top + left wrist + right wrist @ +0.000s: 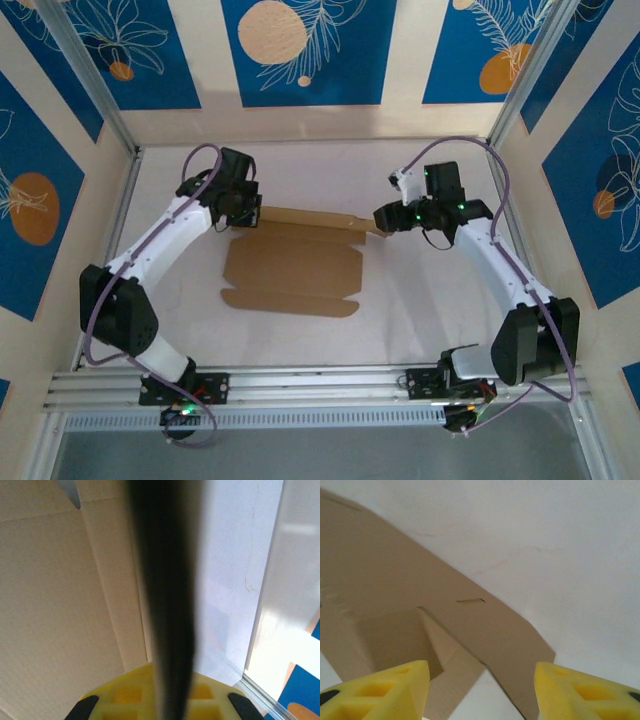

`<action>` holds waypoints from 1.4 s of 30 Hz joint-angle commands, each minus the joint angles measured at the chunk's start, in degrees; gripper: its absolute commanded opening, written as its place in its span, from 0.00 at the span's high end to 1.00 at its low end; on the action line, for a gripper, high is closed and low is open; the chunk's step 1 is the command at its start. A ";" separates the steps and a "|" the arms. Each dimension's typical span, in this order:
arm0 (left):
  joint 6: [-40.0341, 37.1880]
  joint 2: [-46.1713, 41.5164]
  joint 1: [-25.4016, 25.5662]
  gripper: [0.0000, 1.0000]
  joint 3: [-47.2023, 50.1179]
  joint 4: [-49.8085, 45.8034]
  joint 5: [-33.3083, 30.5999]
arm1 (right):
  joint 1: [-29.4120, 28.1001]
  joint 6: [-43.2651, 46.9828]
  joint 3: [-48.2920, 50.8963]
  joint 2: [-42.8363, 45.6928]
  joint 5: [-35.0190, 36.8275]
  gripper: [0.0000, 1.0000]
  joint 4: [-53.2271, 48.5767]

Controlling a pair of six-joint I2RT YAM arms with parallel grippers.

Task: Fold the paper box

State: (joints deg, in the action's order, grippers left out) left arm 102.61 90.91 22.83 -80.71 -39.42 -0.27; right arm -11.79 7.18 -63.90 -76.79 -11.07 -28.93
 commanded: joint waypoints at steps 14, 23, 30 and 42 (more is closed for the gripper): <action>-3.20 4.82 -1.12 1.00 -3.98 -4.00 3.70 | -23.57 47.89 -25.10 -20.02 11.71 0.38 -7.04; -5.24 3.94 -1.03 1.00 -3.11 -1.85 4.59 | -26.37 48.40 -35.27 -31.10 14.50 0.80 -11.05; -20.92 -0.48 -1.16 0.63 -3.79 5.45 4.44 | -23.55 43.45 -40.03 -30.48 4.73 1.00 -17.10; -36.25 -22.32 -1.03 0.57 19.75 27.91 13.81 | -19.81 39.14 -38.26 -30.86 -2.20 1.00 -18.86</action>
State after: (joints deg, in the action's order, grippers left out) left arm 72.42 71.20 21.87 -64.73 -18.79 9.41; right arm -32.10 47.88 -103.24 -108.29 -9.50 -46.68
